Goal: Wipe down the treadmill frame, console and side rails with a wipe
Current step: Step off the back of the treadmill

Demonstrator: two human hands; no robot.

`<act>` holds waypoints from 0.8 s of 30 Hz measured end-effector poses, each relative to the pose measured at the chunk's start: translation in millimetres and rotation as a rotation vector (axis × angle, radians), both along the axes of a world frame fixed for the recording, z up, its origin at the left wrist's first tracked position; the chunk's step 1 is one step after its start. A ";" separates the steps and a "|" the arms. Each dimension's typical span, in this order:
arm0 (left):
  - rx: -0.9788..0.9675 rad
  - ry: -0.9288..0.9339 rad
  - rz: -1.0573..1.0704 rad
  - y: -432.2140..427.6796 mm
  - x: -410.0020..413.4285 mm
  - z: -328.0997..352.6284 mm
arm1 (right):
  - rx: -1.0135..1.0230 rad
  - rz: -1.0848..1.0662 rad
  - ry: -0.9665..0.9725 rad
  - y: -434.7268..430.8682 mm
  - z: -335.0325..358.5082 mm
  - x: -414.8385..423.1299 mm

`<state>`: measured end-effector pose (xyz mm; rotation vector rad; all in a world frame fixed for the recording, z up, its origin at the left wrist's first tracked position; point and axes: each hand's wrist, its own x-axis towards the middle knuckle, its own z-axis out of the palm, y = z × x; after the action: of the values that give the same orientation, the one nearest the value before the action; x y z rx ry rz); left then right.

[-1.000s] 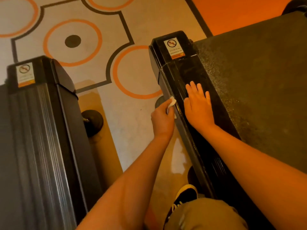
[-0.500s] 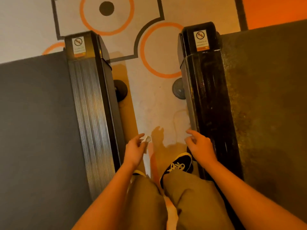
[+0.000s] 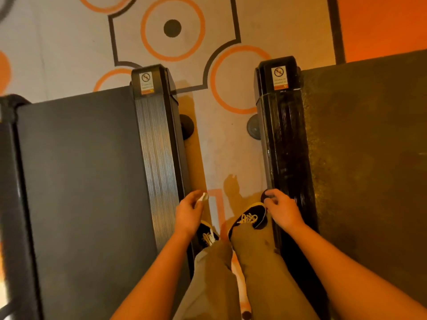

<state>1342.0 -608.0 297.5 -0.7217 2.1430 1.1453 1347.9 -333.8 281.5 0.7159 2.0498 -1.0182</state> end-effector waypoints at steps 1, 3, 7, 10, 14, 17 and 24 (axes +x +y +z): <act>0.001 0.013 -0.010 -0.8 -6.0 11.5 | -0.008 -0.004 -0.006 0.9 8.8 -3.5; 0.000 0.031 -0.041 -3.9 -20.8 32.8 | -0.019 -0.030 -0.013 2.8 24.3 -12.8; 0.001 0.062 -0.066 -12.4 -53.6 80.7 | -0.027 -0.041 -0.042 4.3 58.9 -26.4; -0.006 0.086 -0.061 -18.8 -74.9 118.0 | -0.034 -0.046 -0.041 2.1 92.0 -40.7; -0.010 0.095 -0.116 -30.0 -93.0 156.0 | -0.049 0.000 0.005 -2.2 138.4 -76.6; -0.007 0.091 -0.128 -40.3 -106.8 176.4 | -0.053 0.012 0.055 -8.3 169.8 -116.4; 0.016 0.067 -0.066 -77.5 -185.9 205.0 | -0.065 -0.014 0.155 -36.6 227.9 -251.2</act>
<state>1156.1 -685.5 502.5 -0.6094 2.1937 1.1650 1096.7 -370.4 509.4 0.6358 2.1345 -1.1750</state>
